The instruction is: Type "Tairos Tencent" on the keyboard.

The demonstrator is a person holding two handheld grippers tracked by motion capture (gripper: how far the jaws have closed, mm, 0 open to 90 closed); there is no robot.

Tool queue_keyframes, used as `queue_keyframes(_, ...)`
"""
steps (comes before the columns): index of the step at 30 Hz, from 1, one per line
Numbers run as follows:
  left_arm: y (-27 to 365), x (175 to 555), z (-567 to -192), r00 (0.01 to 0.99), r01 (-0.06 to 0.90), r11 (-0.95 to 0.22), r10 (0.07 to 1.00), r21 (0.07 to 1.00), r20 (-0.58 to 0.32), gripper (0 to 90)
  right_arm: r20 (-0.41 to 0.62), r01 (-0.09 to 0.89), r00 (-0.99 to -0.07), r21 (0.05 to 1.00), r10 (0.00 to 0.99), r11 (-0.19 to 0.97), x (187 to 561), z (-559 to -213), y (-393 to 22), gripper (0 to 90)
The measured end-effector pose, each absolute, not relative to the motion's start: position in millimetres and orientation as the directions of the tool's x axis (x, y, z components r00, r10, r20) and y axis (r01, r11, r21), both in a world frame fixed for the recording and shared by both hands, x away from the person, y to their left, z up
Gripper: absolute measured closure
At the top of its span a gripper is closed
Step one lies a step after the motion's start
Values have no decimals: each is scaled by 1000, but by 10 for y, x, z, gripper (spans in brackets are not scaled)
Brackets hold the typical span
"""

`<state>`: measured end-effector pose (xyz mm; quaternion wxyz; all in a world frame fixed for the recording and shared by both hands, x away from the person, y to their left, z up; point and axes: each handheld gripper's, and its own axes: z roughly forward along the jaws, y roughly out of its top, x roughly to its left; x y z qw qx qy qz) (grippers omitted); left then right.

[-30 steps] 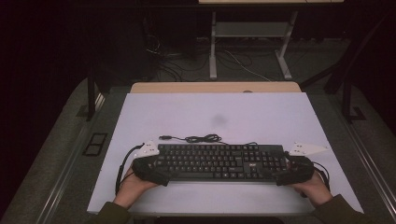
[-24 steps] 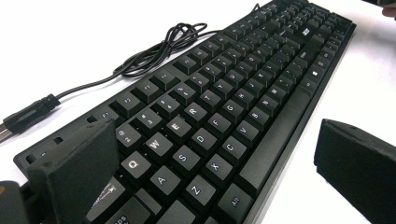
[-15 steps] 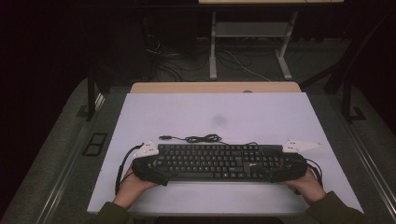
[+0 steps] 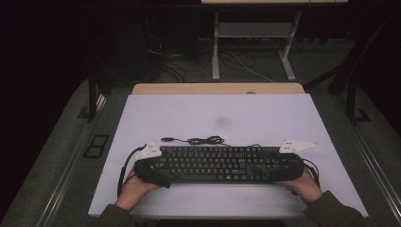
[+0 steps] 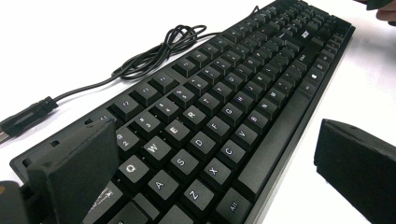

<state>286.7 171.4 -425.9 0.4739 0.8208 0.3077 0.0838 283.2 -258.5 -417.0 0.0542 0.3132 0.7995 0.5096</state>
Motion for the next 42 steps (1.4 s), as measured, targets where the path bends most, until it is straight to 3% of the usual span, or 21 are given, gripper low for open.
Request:
queue_keyframes(7, 1707, 2868, -4253, 797, 425, -363, 584, 829, -153, 0, 233, 435, -819, 848, 524, 302, 2870, -4170, -2478, 437)
queue_keyframes(8, 1706, 2868, -4252, 797, 425, -362, 584, 830, -154, 0, 231, 429, -826, 850, 515, 306, 2880, -4168, -2432, 494)
queue_keyframes(16, 1697, 2875, -4249, 799, 423, -363, 581, 830, -153, 0, 233, 424, -840, 845, 490, 326, 2935, -4168, -2321, 702)
queue_keyframes(26, 1674, 2890, -4249, 801, 422, -362, 578, 831, -155, 0, 222, 409, -865, 832, 450, 375, 2981, -4197, -2169, 877)
queue_keyframes(42, 1670, 2901, -4261, 801, 427, -358, 577, 831, -163, 0, 199, 415, -875, 778, 442, 472, 2993, -4312, -2013, 893)
